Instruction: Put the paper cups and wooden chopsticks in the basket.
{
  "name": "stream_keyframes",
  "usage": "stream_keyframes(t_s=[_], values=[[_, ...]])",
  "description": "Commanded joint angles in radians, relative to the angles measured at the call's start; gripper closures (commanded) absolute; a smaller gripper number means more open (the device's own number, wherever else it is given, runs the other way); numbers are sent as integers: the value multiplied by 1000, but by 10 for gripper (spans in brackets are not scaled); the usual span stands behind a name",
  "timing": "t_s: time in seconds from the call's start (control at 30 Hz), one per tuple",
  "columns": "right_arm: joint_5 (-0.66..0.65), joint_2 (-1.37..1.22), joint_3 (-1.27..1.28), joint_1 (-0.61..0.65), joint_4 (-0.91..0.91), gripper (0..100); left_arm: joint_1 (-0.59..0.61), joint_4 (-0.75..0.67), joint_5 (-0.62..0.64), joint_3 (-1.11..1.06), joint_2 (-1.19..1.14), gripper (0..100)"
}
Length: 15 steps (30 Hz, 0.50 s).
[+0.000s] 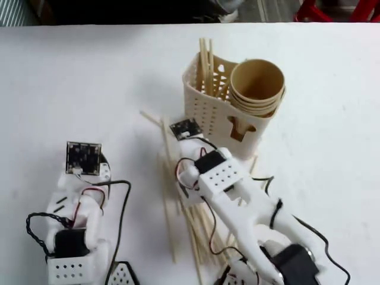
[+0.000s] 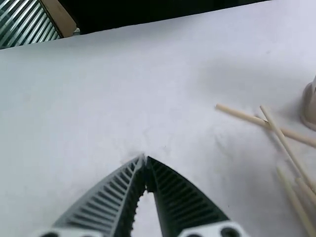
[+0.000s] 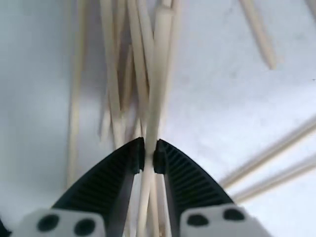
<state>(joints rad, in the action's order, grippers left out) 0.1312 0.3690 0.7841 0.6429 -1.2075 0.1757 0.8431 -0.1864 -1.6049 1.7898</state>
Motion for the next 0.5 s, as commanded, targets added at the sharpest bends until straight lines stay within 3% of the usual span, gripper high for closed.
stream_keyframes(t_s=[0.0,0.47], values=[[-17,133,-37,-1,-47,981,8,-6,-8,6,16,973],[-18,549,-98,-2,-90,981,8,-6,-8,6,18,973]])
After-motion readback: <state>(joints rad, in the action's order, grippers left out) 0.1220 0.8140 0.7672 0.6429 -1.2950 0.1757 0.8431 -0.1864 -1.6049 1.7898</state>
